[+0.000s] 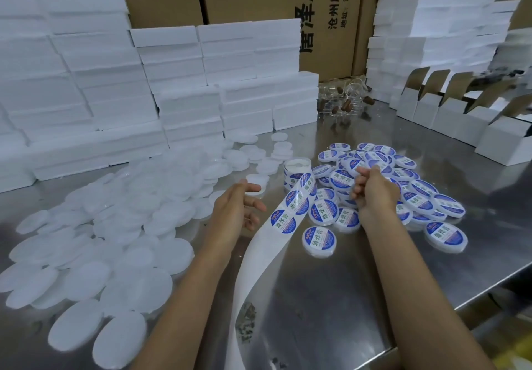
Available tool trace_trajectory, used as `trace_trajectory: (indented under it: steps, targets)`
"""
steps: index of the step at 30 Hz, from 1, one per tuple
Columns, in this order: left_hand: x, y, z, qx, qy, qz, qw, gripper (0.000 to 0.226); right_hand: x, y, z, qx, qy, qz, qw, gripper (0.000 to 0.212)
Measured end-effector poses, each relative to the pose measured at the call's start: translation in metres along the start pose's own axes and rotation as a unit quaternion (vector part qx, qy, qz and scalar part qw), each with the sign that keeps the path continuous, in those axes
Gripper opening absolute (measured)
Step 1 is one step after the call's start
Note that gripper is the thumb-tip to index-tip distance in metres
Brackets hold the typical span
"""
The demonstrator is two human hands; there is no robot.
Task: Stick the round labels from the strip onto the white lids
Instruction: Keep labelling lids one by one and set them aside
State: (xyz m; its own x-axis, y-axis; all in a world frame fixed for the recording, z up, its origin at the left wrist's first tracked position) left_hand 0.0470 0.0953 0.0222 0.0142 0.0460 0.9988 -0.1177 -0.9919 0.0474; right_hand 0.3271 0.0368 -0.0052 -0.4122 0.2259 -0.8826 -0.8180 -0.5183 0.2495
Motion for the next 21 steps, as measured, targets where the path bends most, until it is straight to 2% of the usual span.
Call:
trace_trajectory:
  steps: [4, 6, 8, 10, 12, 15, 18, 21]
  targets:
    - [-0.005, -0.005, -0.008, 0.037, -0.011, -0.001, 0.999, 0.03, 0.004, 0.002, 0.005, -0.017, 0.023, 0.013, 0.999, 0.031]
    - [-0.008, -0.007, -0.013, 0.059, -0.005, 0.002, 0.998, 0.029, 0.002, 0.005, 0.005, -0.013, 0.06, -0.011, 0.998, 0.03]
    - [-0.011, -0.009, -0.022, 0.093, 0.001, 0.002, 0.996, 0.028, -0.004, 0.013, 0.009, -0.011, 0.115, -0.081, 0.99, 0.031]
    - [-0.015, -0.012, -0.031, 0.128, 0.011, -0.005, 0.992, 0.027, -0.011, 0.031, 0.019, -0.028, 0.189, -0.192, 0.962, 0.032]
    - [-0.018, -0.015, -0.041, 0.16, 0.031, -0.019, 0.987, 0.026, -0.013, 0.057, 0.037, -0.077, 0.252, -0.305, 0.915, 0.032]
    - [-0.021, -0.016, -0.051, 0.182, 0.052, -0.032, 0.981, 0.024, -0.004, 0.095, 0.067, -0.151, 0.333, -0.422, 0.83, 0.03]
    - [-0.022, -0.018, -0.058, 0.19, 0.076, -0.04, 0.978, 0.021, 0.011, 0.112, 0.104, -0.23, 0.423, -0.477, 0.736, 0.018]
    - [-0.021, -0.019, -0.062, 0.194, 0.097, -0.045, 0.975, 0.02, 0.03, 0.105, 0.14, -0.264, 0.541, -0.482, 0.637, 0.031]
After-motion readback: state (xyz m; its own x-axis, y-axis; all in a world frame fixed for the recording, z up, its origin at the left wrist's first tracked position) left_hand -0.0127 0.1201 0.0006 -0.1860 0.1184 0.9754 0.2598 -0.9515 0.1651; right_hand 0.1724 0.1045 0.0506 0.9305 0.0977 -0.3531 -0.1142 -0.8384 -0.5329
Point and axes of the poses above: each hand's wrist, its own y-axis away from the middle knuckle, its own z-axis out of the palm, x = y × z, the point moved 7 cm from there along -y, towards the middle knuckle, and after that the axes turned 4 degrees about x, right-handed, at the moved point
